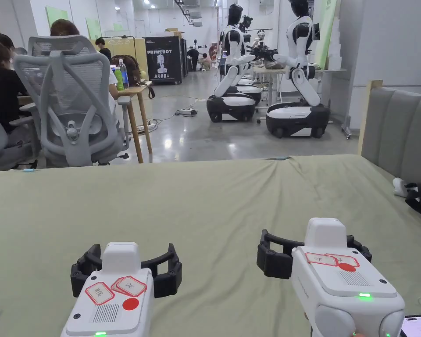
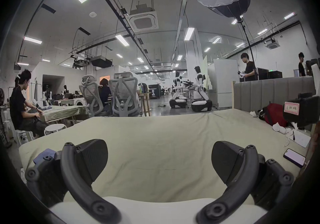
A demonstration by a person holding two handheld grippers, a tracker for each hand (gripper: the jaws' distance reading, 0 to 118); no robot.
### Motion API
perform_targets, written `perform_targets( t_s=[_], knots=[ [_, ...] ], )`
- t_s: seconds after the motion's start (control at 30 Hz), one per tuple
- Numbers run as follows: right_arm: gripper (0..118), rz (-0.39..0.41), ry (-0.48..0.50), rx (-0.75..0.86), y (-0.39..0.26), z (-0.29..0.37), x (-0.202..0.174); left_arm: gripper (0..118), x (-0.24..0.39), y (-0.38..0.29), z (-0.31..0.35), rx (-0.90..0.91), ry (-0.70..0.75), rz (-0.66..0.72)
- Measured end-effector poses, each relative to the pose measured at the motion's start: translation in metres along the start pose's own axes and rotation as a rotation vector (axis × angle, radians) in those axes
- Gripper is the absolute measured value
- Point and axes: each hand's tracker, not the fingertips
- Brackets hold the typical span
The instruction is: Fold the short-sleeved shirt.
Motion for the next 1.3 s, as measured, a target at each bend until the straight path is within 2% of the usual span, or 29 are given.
perform_targets(
  t_s=[0.2,0.33,0.4,0.5,1.3],
  knots=[
    [118,0.069,-0.003,0.007,-0.0036,-0.0006,-0.0079,118,-0.001,-0.0006,0.0009,-0.004,0.004,-0.002],
    [118,0.073,0.006,0.005,-0.0042,-0.0003,-0.008,118,-0.0008,-0.0011,0.0012,-0.007,0.007,-0.011],
    [118,0.098,-0.024,0.034,-0.0054,0.0019,-0.0103,118,-0.0004,-0.0011,0.0013,-0.007,0.009,-0.014],
    [118,0.13,0.0,0.024,-0.0081,-0.0017,-0.0099,118,0.0005,-0.001,0.0021,-0.006,0.007,-0.01],
    [118,0.112,0.002,0.041,-0.0074,-0.0007,-0.0095,118,0.0051,-0.0005,0.0032,0.0,-0.005,-0.024]
  ],
)
